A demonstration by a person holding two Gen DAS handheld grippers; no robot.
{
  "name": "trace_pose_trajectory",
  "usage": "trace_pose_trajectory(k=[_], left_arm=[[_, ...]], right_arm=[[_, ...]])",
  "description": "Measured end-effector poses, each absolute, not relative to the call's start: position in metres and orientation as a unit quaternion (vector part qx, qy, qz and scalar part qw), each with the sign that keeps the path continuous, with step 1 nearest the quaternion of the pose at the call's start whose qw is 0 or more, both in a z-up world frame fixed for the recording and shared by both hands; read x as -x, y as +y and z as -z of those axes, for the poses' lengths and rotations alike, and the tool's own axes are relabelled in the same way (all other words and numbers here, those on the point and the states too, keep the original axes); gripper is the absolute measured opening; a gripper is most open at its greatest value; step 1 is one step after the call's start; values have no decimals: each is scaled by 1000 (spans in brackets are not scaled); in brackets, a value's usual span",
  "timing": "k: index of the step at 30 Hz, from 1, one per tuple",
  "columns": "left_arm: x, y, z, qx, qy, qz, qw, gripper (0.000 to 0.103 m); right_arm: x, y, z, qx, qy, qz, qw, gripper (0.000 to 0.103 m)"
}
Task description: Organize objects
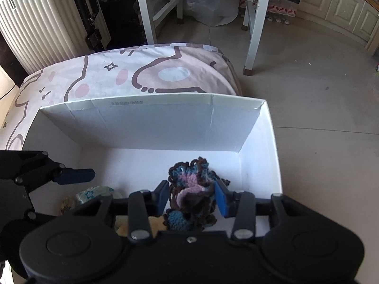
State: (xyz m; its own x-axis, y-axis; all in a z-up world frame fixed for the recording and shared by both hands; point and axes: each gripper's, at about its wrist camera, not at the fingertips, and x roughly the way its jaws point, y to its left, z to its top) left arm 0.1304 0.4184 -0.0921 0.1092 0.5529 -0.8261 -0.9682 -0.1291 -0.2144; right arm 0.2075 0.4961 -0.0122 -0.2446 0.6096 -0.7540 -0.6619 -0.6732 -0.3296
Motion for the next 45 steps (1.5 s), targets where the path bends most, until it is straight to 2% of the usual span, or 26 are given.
trace_pose_trajectory(k=[6, 15, 26, 30, 40, 45], left_arm=[[-129, 418, 89, 424, 258, -613, 615, 51], [-161, 419, 95, 427, 322, -577, 618, 52], [-160, 401, 75, 434, 291, -605, 601, 54], [-146, 385, 56, 443, 264, -624, 587, 61], [-121, 337, 1, 450, 194, -666, 563, 71], [-118, 305, -22, 447, 158, -683, 555, 85]], right_arm=[[-215, 489, 11, 473, 30, -786, 397, 43], [-229, 470, 2, 472, 33, -792, 385, 43], [-238, 451, -15, 459, 33, -802, 380, 43], [-241, 438, -27, 447, 33, -807, 386, 43], [-254, 388, -61, 415, 18, -813, 408, 43], [-266, 365, -74, 396, 22, -816, 420, 47]])
